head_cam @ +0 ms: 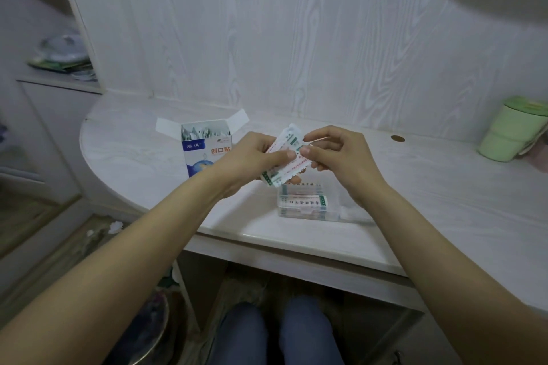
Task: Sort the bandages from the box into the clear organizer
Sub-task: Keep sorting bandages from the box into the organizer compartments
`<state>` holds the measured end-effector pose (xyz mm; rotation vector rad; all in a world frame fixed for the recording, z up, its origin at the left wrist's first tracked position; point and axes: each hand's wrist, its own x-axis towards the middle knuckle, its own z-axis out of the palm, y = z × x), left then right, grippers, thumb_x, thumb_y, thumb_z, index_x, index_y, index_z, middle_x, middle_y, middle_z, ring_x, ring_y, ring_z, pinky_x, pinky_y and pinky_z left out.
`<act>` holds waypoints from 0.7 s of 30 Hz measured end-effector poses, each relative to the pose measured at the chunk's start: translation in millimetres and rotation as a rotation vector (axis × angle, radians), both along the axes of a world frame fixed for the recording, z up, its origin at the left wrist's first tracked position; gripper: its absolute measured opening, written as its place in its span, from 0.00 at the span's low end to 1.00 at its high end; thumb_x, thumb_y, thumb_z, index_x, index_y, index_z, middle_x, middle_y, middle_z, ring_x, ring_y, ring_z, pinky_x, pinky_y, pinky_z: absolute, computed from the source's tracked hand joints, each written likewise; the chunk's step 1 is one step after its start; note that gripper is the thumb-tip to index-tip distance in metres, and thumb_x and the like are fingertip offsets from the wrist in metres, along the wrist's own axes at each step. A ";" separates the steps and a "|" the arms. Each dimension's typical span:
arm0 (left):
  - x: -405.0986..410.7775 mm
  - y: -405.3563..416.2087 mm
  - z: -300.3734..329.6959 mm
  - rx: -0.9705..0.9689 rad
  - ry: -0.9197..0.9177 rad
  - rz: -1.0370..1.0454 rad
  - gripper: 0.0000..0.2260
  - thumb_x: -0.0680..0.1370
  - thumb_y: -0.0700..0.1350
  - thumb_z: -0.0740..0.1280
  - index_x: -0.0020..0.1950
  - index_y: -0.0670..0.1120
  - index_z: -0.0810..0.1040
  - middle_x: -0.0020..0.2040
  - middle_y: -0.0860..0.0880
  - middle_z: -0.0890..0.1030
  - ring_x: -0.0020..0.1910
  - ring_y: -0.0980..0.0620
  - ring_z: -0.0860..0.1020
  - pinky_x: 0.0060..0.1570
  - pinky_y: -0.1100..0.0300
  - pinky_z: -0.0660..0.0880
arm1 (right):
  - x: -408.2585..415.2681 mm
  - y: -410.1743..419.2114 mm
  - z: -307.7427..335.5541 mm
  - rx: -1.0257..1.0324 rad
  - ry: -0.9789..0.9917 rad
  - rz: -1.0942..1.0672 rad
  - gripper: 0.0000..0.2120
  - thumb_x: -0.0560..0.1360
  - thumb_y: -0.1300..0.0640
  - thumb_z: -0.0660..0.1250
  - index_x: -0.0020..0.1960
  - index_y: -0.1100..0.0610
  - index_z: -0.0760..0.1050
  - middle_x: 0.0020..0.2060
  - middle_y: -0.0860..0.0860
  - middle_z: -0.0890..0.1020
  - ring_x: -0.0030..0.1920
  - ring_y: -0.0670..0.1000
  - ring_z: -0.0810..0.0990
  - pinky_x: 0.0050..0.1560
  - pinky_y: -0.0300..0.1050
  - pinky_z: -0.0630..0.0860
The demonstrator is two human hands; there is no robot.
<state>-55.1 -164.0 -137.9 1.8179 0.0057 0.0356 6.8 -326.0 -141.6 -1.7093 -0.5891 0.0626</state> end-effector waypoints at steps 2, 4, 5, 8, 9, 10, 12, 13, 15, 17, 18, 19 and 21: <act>0.6 2.7 -1.2 0.026 0.007 0.015 0.08 0.77 0.43 0.67 0.52 0.41 0.81 0.43 0.44 0.85 0.41 0.48 0.84 0.41 0.59 0.80 | 0.2 2.5 -3.0 0.005 0.014 -0.014 0.05 0.70 0.63 0.74 0.45 0.59 0.80 0.31 0.52 0.82 0.28 0.45 0.77 0.32 0.35 0.74; 2.4 4.2 -2.4 0.022 0.010 0.020 0.10 0.76 0.45 0.68 0.53 0.39 0.81 0.44 0.41 0.85 0.42 0.46 0.84 0.43 0.57 0.80 | 0.5 4.5 -6.8 0.007 0.033 -0.039 0.05 0.69 0.62 0.74 0.44 0.60 0.80 0.29 0.50 0.81 0.27 0.44 0.76 0.31 0.35 0.73; 3.6 4.8 -2.8 0.018 0.009 0.028 0.12 0.76 0.45 0.68 0.54 0.38 0.80 0.45 0.41 0.84 0.43 0.45 0.84 0.42 0.57 0.80 | 0.8 5.3 -8.7 0.012 0.040 -0.053 0.05 0.69 0.62 0.74 0.44 0.60 0.80 0.28 0.50 0.81 0.27 0.43 0.75 0.31 0.35 0.73; 4.1 6.1 -3.5 -0.002 0.018 0.030 0.10 0.76 0.42 0.69 0.54 0.37 0.80 0.44 0.41 0.84 0.40 0.47 0.84 0.35 0.63 0.79 | 2.9 5.3 -12.4 0.030 0.039 -0.107 0.02 0.70 0.62 0.74 0.41 0.59 0.81 0.29 0.50 0.80 0.28 0.43 0.74 0.31 0.35 0.72; 4.0 7.2 -3.8 -0.003 0.028 0.024 0.09 0.76 0.41 0.69 0.53 0.37 0.80 0.44 0.41 0.84 0.39 0.47 0.84 0.34 0.63 0.79 | 4.3 4.8 -12.7 0.035 0.038 -0.127 0.02 0.71 0.63 0.73 0.40 0.58 0.80 0.29 0.49 0.79 0.28 0.42 0.74 0.31 0.35 0.72; 3.5 8.1 -3.9 0.011 0.034 0.020 0.09 0.76 0.40 0.69 0.53 0.37 0.80 0.44 0.42 0.84 0.39 0.47 0.84 0.33 0.63 0.79 | 5.7 4.4 -12.8 0.037 0.040 -0.143 0.04 0.71 0.63 0.73 0.39 0.57 0.80 0.29 0.49 0.78 0.27 0.42 0.74 0.31 0.34 0.72; 3.6 9.8 -4.4 0.059 0.036 0.033 0.07 0.76 0.40 0.69 0.51 0.38 0.79 0.43 0.44 0.85 0.37 0.48 0.84 0.31 0.63 0.79 | 7.6 3.2 -12.2 0.030 0.055 -0.131 0.04 0.72 0.62 0.72 0.39 0.57 0.79 0.30 0.50 0.78 0.27 0.42 0.74 0.31 0.34 0.73; 4.2 10.3 -4.6 0.082 0.031 0.046 0.06 0.76 0.41 0.69 0.51 0.39 0.79 0.41 0.45 0.84 0.35 0.49 0.84 0.30 0.64 0.78 | 8.1 2.5 -11.6 0.020 0.068 -0.102 0.04 0.73 0.62 0.71 0.39 0.57 0.78 0.31 0.51 0.78 0.28 0.42 0.74 0.31 0.35 0.73; 6.7 10.8 -5.1 0.125 0.018 0.069 0.05 0.76 0.41 0.69 0.49 0.40 0.79 0.40 0.46 0.84 0.31 0.52 0.83 0.28 0.64 0.77 | 9.1 0.7 -10.0 -0.017 0.088 -0.039 0.03 0.74 0.62 0.70 0.41 0.59 0.79 0.33 0.53 0.80 0.28 0.43 0.75 0.31 0.35 0.74; 9.3 10.9 -6.2 0.149 0.011 0.082 0.04 0.77 0.41 0.69 0.48 0.41 0.79 0.38 0.48 0.83 0.30 0.52 0.83 0.27 0.65 0.76 | 11.2 -0.9 -8.7 -0.063 0.068 -0.030 0.02 0.74 0.63 0.70 0.42 0.60 0.79 0.32 0.52 0.81 0.28 0.43 0.75 0.30 0.34 0.72; 10.7 11.2 -7.0 0.154 -0.001 0.095 0.03 0.77 0.42 0.69 0.47 0.42 0.79 0.38 0.49 0.83 0.29 0.52 0.82 0.26 0.65 0.75 | 13.0 -1.4 -8.1 -0.079 0.046 -0.055 0.01 0.73 0.63 0.71 0.42 0.61 0.80 0.31 0.51 0.80 0.27 0.43 0.74 0.29 0.33 0.70; 12.2 11.8 -8.1 0.153 -0.020 0.119 0.03 0.77 0.42 0.68 0.45 0.44 0.79 0.38 0.50 0.83 0.28 0.52 0.82 0.25 0.65 0.74 | 15.5 -1.8 -8.1 -0.088 0.024 -0.100 0.01 0.73 0.63 0.71 0.42 0.61 0.80 0.30 0.50 0.79 0.26 0.41 0.73 0.28 0.31 0.68; 15.9 14.3 -10.8 0.146 -0.063 0.195 0.04 0.78 0.43 0.67 0.43 0.46 0.78 0.38 0.51 0.83 0.22 0.54 0.78 0.24 0.65 0.73 | 23.5 -2.1 -10.0 -0.097 0.012 -0.214 0.02 0.72 0.62 0.72 0.41 0.60 0.81 0.29 0.49 0.78 0.25 0.38 0.72 0.28 0.29 0.67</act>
